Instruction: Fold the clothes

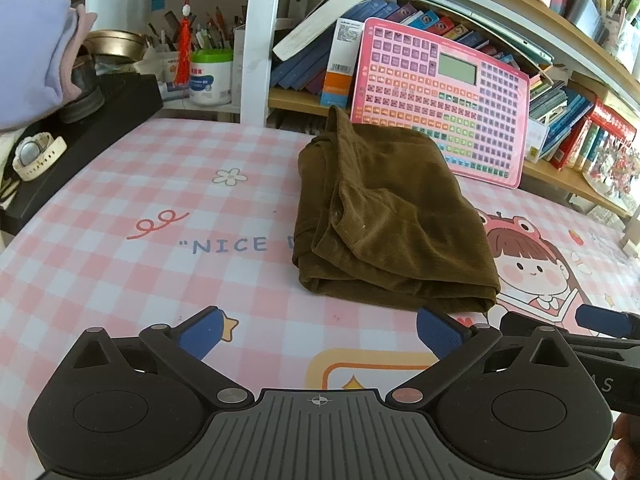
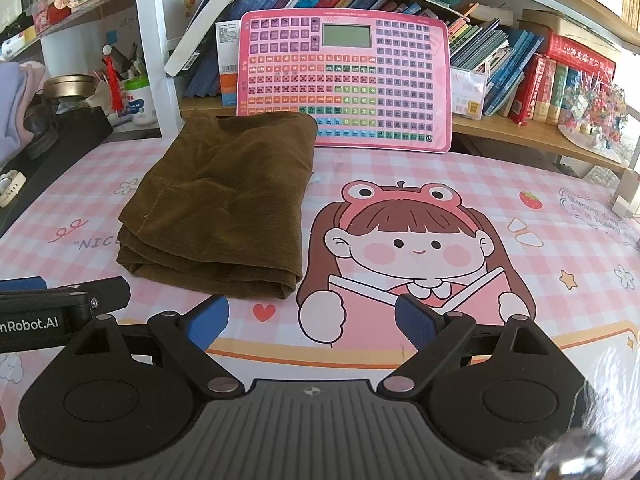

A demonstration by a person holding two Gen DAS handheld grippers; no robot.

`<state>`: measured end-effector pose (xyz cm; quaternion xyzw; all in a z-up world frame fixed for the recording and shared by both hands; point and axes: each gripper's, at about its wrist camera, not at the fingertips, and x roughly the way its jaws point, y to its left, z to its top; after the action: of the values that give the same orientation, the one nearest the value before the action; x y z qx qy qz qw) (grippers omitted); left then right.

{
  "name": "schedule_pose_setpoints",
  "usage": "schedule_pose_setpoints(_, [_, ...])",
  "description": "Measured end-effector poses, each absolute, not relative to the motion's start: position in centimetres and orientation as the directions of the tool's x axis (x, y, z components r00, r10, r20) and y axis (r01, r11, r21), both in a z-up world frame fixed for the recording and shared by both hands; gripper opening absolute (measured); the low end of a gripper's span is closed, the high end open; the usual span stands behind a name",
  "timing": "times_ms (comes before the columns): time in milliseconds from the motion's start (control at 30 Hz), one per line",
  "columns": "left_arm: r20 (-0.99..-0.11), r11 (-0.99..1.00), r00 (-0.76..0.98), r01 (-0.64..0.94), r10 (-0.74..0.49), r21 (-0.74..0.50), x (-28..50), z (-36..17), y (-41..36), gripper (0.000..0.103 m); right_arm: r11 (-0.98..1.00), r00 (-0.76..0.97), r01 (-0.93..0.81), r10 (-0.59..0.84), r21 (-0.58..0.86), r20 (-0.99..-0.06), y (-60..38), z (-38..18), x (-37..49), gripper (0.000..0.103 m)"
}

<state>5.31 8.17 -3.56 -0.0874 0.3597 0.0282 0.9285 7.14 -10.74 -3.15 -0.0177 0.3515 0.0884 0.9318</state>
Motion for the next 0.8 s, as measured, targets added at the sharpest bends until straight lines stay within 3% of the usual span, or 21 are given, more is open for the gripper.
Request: schedule_pose_setpoints(800, [-0.682, 0.988, 0.732, -0.106, 0.003, -0.110, 5.32, -3.54, 7.99, 0.103, 0.986, 0.726, -0.167, 0.142, 0.028, -0.673, -10.74, -3.40, 7.27, 0.090])
